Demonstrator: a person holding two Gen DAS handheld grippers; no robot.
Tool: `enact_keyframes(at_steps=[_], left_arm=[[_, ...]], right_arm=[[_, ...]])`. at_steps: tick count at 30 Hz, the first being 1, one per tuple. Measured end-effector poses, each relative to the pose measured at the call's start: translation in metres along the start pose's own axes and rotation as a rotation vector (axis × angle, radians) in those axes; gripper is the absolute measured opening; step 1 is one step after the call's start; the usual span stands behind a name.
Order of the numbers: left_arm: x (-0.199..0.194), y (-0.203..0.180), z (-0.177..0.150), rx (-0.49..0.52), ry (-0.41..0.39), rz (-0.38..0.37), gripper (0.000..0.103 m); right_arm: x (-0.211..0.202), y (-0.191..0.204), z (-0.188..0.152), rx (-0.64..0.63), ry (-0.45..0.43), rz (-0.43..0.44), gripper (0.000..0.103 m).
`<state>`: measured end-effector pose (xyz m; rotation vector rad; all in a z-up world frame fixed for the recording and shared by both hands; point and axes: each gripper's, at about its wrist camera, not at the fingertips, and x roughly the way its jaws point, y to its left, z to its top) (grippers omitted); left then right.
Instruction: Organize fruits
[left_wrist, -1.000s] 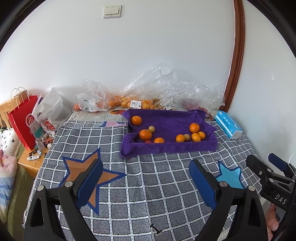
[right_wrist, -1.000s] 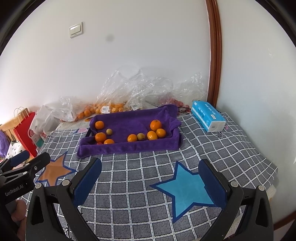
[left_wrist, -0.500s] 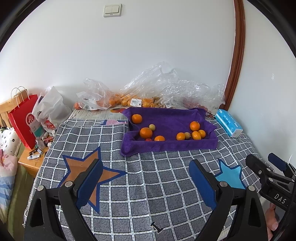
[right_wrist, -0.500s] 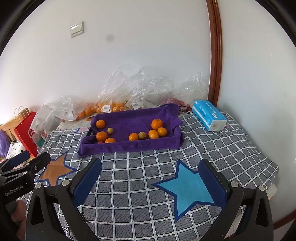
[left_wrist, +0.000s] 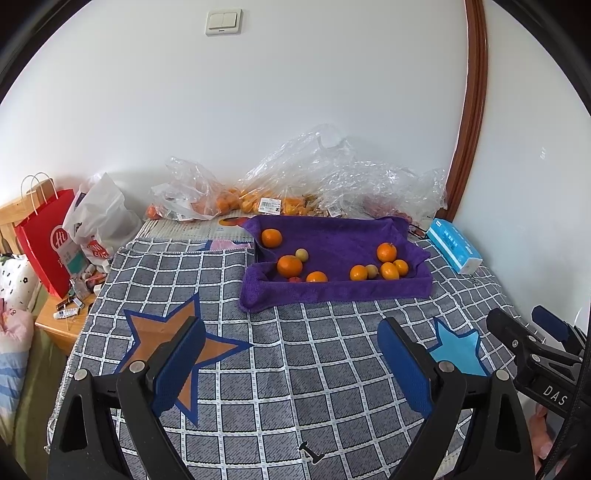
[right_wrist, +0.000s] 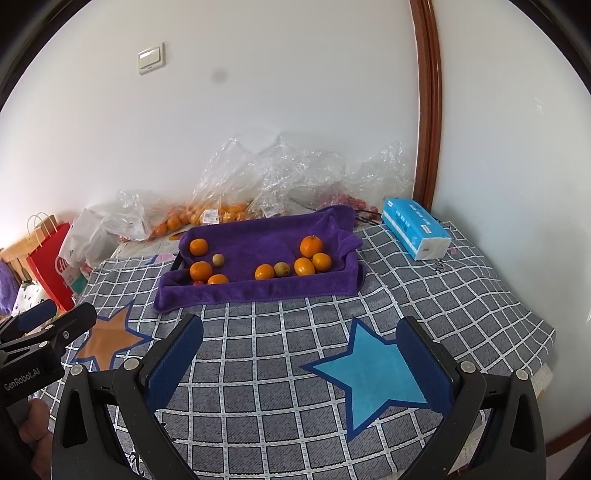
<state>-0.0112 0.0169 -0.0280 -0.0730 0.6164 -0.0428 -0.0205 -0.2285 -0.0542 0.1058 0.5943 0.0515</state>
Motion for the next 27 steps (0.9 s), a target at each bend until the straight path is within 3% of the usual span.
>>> enact_keyframes(at_steps=[27], left_arm=[[0.0052, 0.0036, -0.0003, -0.022, 0.008, -0.005, 0.095]], right_arm=[[-0.0006, 0.0029, 0.0003, -0.005, -0.002, 0.003, 0.103]])
